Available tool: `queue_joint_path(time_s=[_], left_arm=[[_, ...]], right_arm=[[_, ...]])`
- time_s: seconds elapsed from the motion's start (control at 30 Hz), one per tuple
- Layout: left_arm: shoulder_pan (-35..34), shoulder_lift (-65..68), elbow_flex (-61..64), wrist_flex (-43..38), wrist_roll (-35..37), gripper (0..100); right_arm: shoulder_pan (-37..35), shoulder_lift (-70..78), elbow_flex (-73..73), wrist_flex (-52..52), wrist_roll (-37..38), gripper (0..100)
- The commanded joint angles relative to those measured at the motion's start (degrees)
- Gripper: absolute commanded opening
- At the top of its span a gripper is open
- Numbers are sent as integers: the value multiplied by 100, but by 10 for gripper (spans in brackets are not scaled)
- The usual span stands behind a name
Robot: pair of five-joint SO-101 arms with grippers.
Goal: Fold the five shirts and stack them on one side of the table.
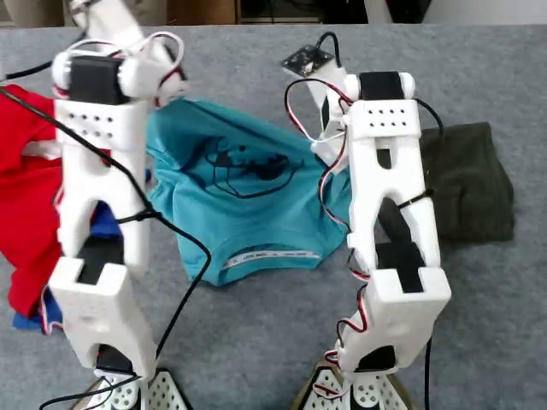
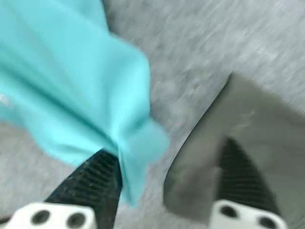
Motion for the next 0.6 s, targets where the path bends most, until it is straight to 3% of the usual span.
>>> queue_joint_path(time_s=[0.0,0.37,0.57], left_arm=[[-431,-435,387,53,-62,18],[-1187,-101,501,53,-378,18],[-1310,127,747,53,-677,18]], right_arm=[[-22,-365,224,237,-35,34],[-101,-875,2413,-949,-26,65],[-75,-971,2607,-2497,-26,66]])
